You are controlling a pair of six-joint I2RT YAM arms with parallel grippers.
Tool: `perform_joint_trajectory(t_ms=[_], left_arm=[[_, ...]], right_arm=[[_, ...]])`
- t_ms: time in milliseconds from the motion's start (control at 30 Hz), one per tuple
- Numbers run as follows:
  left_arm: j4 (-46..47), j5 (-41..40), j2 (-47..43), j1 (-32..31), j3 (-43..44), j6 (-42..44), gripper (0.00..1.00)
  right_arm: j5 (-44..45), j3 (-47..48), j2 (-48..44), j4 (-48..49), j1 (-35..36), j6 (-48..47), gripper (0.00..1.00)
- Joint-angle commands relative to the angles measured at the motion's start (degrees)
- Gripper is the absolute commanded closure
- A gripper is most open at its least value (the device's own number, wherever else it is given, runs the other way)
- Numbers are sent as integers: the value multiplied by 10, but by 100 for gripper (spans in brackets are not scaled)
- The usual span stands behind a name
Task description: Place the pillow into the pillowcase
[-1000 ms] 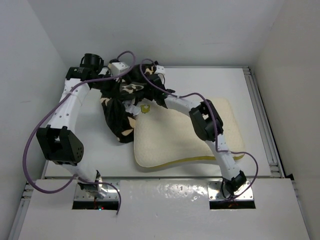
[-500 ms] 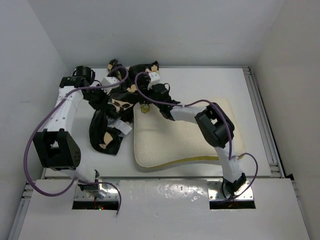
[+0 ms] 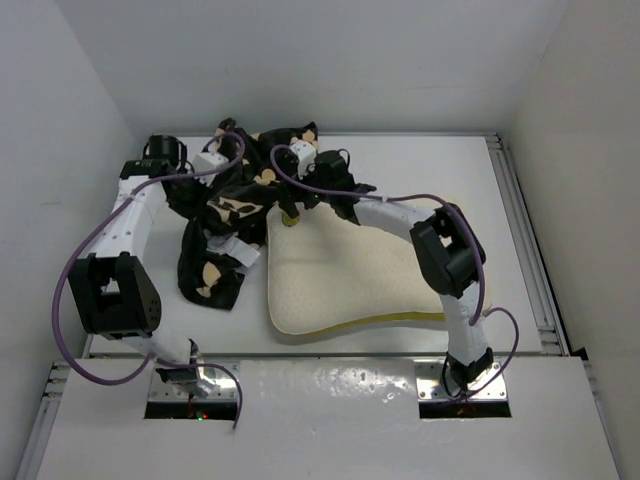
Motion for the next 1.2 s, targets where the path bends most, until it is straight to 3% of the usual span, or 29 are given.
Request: perform_joint_trajectory(t_ms=[0,33,100,133,167,200,267,333,367,400,433,467,567,633,667,700,767,900,1033,1167], left_arm=[[30,-133,-24,-1,-51,25,79],[40,-185,-25,-15,-58,26,65],[53,-208,-26,-30,-55,33,45],[53,-208,-25,-40,-45,37,21],[42,-203,-26,-63,-14,51,3],[38,-189,-28,-87,5,60,0],[22,-172,-40,-120,53,106,0],[-2,-135,-64,-177,64,183,11],[-10,-128,-72,-201,58,209,26],[-4,-129,-86,-243,43,224,80],[4,-136,-93,-262,22,225,98],[5,-143,-94,-279,0,236,100],[30,-194,-84,-320,-87,279,100],[107,-230,-68,-314,-125,282,81],[137,-237,-64,-310,-133,282,59],[167,-245,-55,-299,-139,279,55],[233,-244,-47,-285,-139,263,52],[256,-180,-44,-263,-150,250,51],[279,-219,-36,-257,-225,315,43],[250,-228,7,-234,-204,325,42]], right_arm=[[-37,34,-24,-118,-11,-119,1],[-57,48,-24,-145,-21,-130,1],[-124,88,-8,-233,-37,-162,1],[-143,141,18,-274,-50,-174,1],[-155,161,33,-337,-57,-190,1],[-173,192,52,-358,-69,-199,1],[-185,193,56,-381,-75,-218,1],[-192,148,38,-337,-83,-220,1],[-198,129,29,-310,-88,-207,1],[-208,88,11,-283,-100,-193,1],[-215,69,4,-226,-107,-177,1],[-219,49,-3,-197,-115,-140,1],[-222,-18,-19,-107,-146,-74,3],[-230,-34,-26,-70,-155,-42,3],[-233,-40,-28,-60,-161,-33,3],[-236,-50,-31,-53,-168,-26,4],[-239,-77,-40,-15,-183,9,4],[-265,-117,-60,58,-208,63,5],[-285,-123,-79,53,-211,47,5],[-286,-133,-94,55,-211,45,5]])
